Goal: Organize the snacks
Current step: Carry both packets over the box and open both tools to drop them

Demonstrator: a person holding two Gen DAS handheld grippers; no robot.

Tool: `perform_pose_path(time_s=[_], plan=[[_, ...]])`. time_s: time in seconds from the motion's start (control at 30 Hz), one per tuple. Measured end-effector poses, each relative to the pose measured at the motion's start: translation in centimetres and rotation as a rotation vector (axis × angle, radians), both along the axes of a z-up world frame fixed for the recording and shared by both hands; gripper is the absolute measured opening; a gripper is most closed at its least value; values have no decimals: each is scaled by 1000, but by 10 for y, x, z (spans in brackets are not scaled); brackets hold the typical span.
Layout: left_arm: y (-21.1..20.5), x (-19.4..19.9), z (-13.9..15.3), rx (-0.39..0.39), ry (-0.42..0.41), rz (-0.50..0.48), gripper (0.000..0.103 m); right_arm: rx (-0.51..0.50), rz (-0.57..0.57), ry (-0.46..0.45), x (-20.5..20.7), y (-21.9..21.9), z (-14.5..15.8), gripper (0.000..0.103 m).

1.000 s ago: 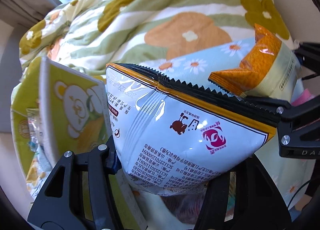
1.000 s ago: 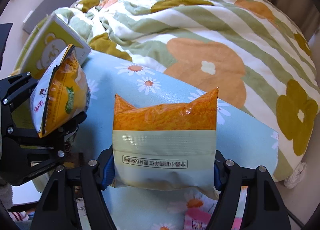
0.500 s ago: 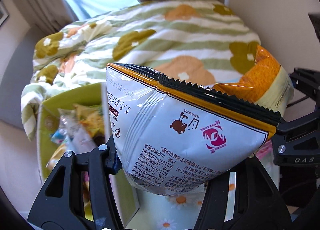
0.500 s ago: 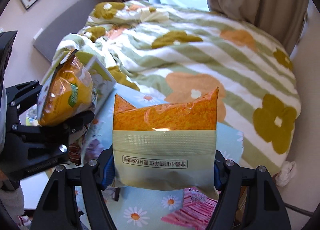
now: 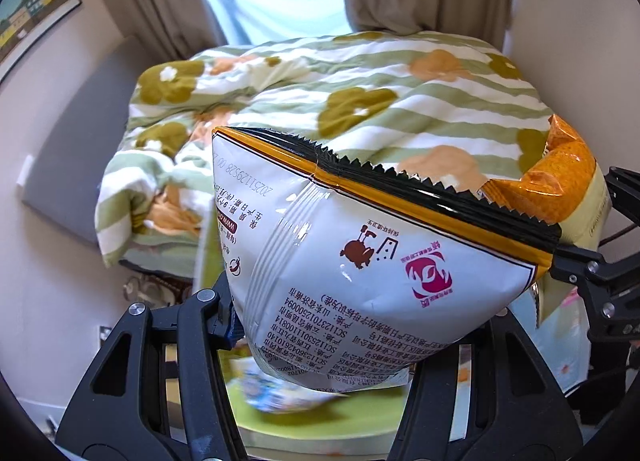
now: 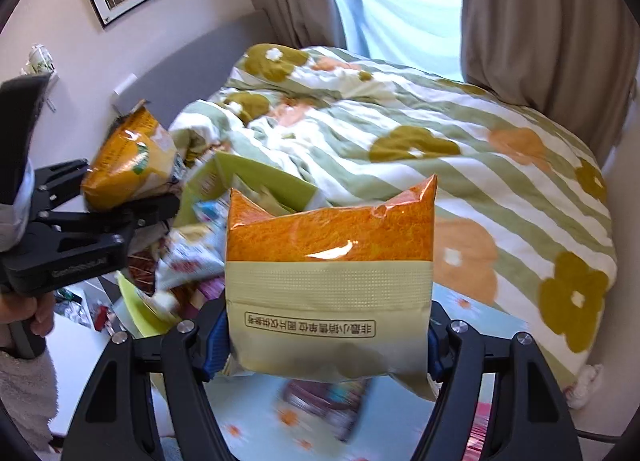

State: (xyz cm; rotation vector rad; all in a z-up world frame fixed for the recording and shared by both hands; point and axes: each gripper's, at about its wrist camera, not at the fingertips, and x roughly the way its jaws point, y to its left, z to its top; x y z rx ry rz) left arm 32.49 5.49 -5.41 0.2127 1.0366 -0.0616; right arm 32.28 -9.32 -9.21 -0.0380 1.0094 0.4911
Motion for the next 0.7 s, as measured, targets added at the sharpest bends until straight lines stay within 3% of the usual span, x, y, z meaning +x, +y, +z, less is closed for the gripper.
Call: perform_pose_path(time_s=[0.17, 0.4, 0.47, 0.5, 0.53, 0.7], plan=[[56, 25, -25, 4, 52, -15, 51, 42, -28, 29, 19, 54, -14, 70], [108, 65, -69, -22, 119, -54, 53, 8, -72, 68, 43, 114, -42, 70], [113, 73, -79, -60, 120, -87, 68, -1, -98, 78, 51, 123, -48, 70], [115, 75, -82, -67, 125, -94, 91, -4, -111, 82, 52, 123, -50, 70], [117, 77, -86, -74, 127, -98, 102, -10, -131, 89, 55, 125, -53, 70], [129, 73, -86, -105, 111, -130, 102, -33, -174, 105, 58, 125, -60, 70]])
